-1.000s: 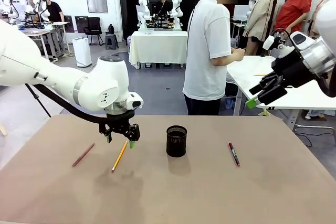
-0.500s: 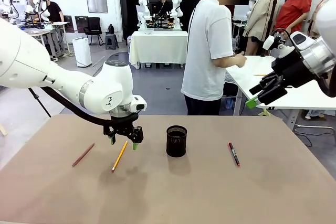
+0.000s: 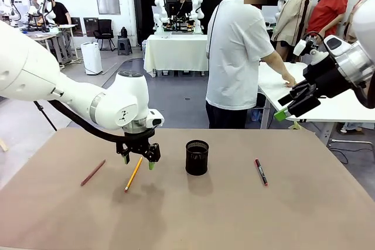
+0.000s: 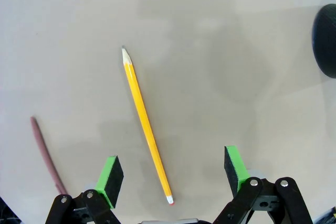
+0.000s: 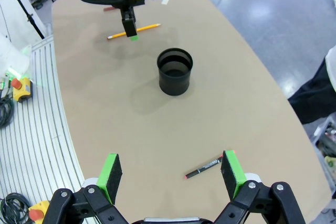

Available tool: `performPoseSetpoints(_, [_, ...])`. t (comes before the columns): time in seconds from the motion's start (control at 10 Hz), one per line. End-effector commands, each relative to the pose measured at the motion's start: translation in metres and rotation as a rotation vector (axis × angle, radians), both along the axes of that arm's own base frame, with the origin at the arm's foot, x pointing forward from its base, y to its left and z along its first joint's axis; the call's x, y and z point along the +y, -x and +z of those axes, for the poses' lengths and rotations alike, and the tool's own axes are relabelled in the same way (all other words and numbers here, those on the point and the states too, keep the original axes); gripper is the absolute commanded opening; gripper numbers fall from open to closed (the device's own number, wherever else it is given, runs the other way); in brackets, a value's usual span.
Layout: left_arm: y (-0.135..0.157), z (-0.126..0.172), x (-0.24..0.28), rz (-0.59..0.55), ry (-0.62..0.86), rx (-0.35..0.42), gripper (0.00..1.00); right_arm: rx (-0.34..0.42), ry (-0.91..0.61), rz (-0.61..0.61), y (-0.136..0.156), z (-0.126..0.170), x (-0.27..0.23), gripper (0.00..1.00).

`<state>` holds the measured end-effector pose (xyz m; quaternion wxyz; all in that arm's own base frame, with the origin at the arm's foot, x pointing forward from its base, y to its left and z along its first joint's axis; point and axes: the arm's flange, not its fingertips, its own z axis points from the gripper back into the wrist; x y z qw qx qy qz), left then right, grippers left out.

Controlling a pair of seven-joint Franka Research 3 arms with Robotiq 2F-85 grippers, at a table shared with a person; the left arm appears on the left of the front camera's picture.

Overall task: Place the pens into the pen holder.
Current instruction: Pick up a writing instrument from the table and place it into the Pen holder.

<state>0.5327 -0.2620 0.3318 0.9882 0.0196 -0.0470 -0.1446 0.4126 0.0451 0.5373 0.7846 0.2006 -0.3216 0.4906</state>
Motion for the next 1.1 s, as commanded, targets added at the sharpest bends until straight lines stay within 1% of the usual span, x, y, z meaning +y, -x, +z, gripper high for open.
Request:
performPoseSetpoints(0.0, [-0.01, -0.005, -0.002, 0.023, 0.021, -0.002, 1.0, 0.006, -0.014, -0.007, -0.001, 0.002, 0.001, 1.0])
performPoseSetpoints(0.2, [-0.013, -0.012, 0.0, 0.033, 0.024, 0.0, 1.0, 0.006, -0.014, -0.007, -0.001, 0.002, 0.001, 1.0])
performPoseSetpoints(0.3, [-0.017, -0.016, 0.003, 0.033, 0.026, 0.003, 0.91, 0.006, -0.014, -0.007, -0.001, 0.002, 0.001, 1.0])
performPoseSetpoints(0.7, [-0.022, -0.022, 0.006, 0.05, 0.005, 0.01, 0.12, 0.006, -0.014, -0.007, -0.001, 0.002, 0.001, 1.0])
performPoseSetpoints(0.8, [-0.022, -0.022, 0.006, 0.048, 0.002, 0.008, 0.0, 0.006, -0.014, -0.007, -0.001, 0.002, 0.001, 1.0])
performPoseSetpoints(1.0, [-0.022, -0.023, 0.006, 0.056, 0.001, 0.011, 0.0, 0.006, -0.014, -0.007, -0.001, 0.002, 0.001, 1.0])
